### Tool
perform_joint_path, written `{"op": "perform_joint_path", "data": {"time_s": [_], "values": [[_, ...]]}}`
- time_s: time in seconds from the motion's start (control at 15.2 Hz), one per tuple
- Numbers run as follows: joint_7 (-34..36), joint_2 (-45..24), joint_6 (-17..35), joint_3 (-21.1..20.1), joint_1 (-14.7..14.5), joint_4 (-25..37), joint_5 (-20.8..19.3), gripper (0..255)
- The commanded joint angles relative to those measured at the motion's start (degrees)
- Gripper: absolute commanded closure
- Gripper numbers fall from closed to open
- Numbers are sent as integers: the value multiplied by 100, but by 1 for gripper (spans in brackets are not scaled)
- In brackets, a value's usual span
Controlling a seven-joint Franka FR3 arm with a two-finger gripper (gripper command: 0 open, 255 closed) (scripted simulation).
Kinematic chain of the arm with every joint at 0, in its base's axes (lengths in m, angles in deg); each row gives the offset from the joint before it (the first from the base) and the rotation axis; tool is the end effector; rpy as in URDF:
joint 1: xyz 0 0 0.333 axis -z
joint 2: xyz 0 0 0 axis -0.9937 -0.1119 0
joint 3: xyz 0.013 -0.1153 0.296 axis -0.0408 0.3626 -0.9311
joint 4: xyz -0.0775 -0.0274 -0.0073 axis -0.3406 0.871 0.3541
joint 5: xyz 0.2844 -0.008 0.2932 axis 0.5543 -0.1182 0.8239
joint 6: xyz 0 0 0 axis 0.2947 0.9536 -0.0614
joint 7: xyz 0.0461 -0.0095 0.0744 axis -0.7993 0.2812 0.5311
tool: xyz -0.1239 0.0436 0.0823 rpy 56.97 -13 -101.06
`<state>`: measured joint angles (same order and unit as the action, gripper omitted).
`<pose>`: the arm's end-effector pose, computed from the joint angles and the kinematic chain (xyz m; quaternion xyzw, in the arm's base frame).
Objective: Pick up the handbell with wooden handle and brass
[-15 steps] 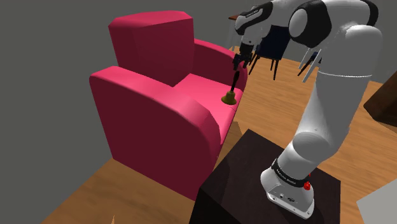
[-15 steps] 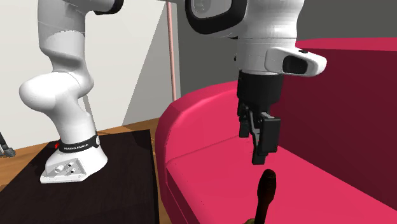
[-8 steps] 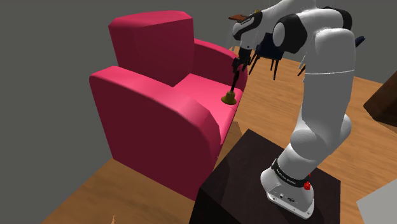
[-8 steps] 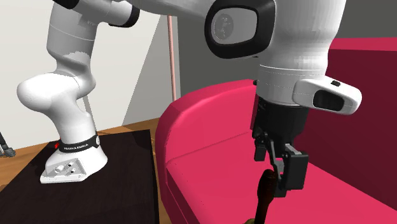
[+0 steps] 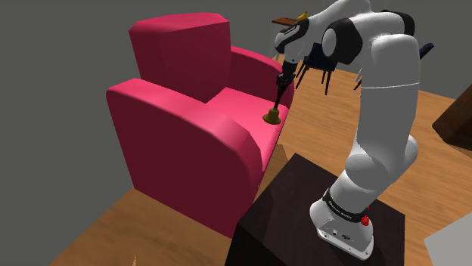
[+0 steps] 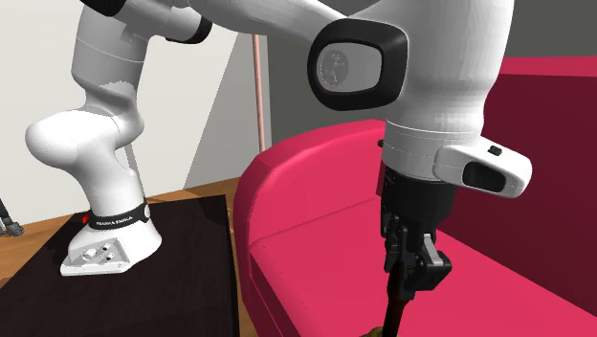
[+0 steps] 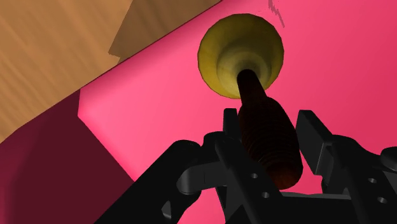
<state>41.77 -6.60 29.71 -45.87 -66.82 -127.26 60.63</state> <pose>0.5097 -0.4607 0.3114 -0.9922 0.1248 -0.0021 0.0015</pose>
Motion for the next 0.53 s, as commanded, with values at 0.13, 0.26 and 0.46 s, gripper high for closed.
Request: {"op": "perform_joint_path", "data": {"time_s": [0.13, 0.26, 0.46], "values": [[-2, -9, 4, 0, 4, -2, 2, 255], [1, -9, 2, -1, 2, 0, 1, 255], [9, 26, -61, 13, -1, 31, -20, 255]]}}
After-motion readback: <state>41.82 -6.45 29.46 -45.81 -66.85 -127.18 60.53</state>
